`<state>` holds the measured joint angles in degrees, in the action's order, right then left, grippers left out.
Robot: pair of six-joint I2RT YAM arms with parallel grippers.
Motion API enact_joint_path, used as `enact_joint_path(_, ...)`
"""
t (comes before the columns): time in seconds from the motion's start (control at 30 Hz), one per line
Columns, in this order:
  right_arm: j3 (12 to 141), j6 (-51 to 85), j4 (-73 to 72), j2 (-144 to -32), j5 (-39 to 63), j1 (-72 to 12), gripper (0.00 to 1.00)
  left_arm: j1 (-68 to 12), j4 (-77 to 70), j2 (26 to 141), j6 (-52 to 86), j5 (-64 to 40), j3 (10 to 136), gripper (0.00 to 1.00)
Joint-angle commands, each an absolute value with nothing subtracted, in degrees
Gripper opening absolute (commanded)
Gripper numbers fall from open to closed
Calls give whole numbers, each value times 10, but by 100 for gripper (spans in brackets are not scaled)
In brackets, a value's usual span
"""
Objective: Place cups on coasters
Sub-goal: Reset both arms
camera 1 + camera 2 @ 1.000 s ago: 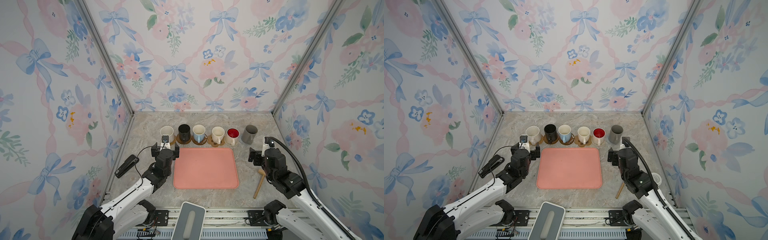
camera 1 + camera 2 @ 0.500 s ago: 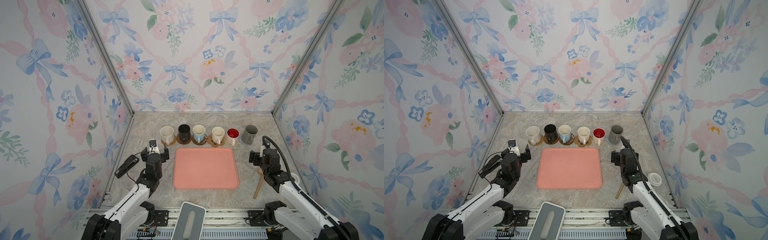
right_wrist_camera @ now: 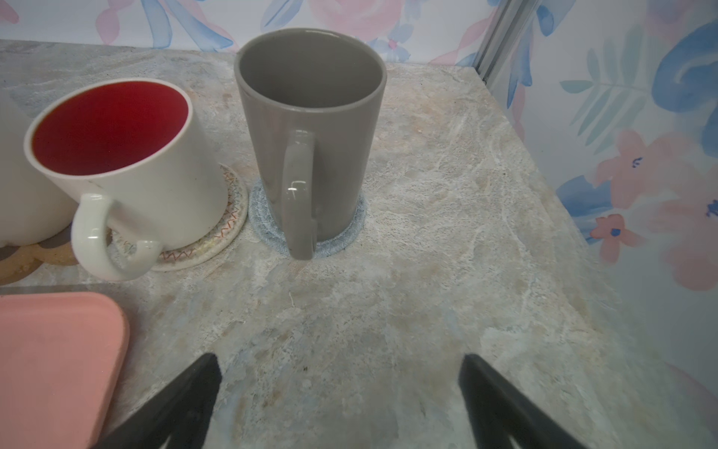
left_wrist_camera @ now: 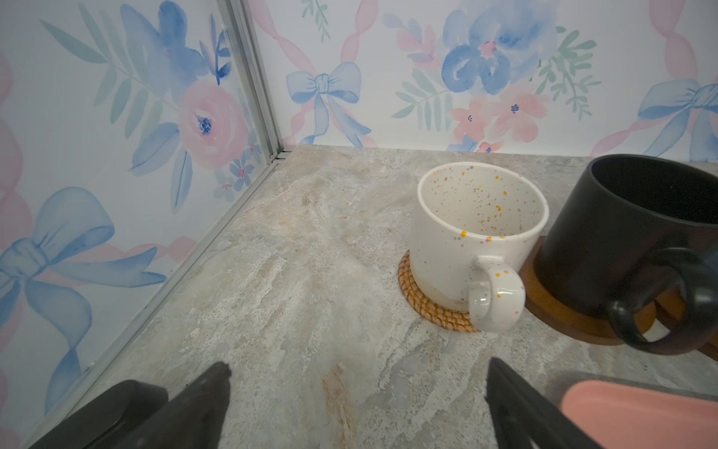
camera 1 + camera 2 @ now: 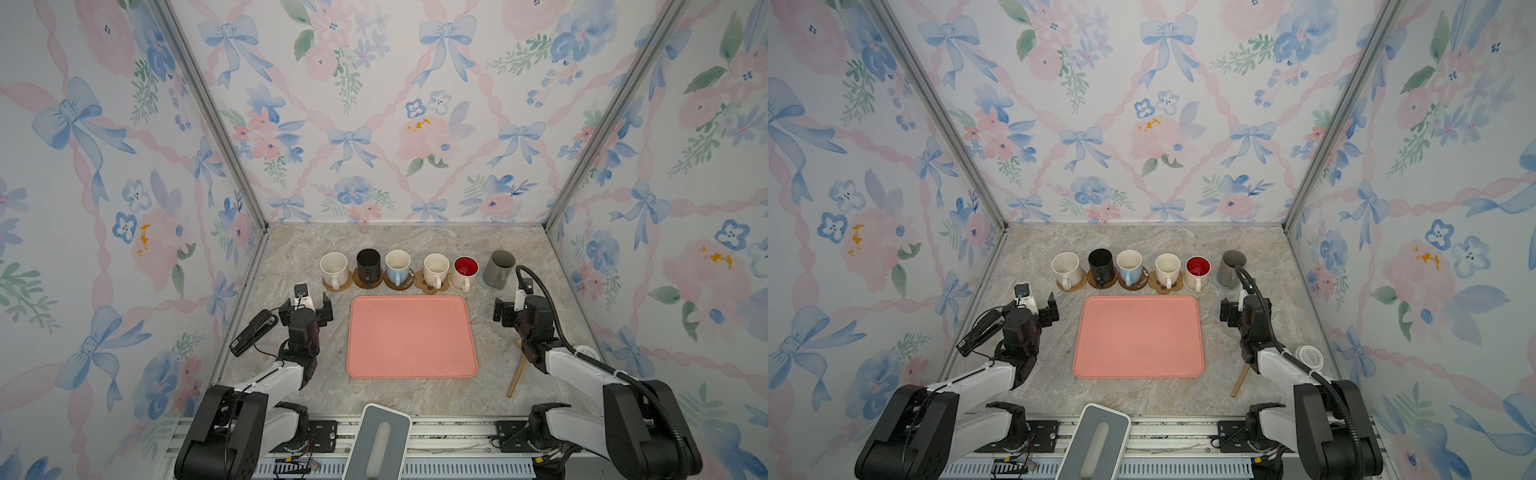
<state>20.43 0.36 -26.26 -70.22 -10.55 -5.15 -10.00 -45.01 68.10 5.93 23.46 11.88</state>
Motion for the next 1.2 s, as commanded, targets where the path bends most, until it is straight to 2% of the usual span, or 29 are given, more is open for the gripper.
enact_joint_path(0.0, 206, 0, -339, -717, -83, -39, 99, -93, -524, 704, 48, 213, 108, 98)
enact_joint_path(0.57, 185, 5, -480, -771, -36, -15, 98, -79, -650, 771, 11, 189, 96, 98)
enact_joint_path(0.7, 181, 7, -530, -809, -30, -15, 97, -70, -738, 801, 5, 186, 69, 98)
enact_joint_path(0.8, 183, 8, -540, -824, -31, -14, 97, -69, -818, 846, -3, 178, 56, 98)
enact_joint_path(1.17, 199, 1, -564, -884, -10, -14, 98, -62, -889, 913, -5, 152, 49, 98)
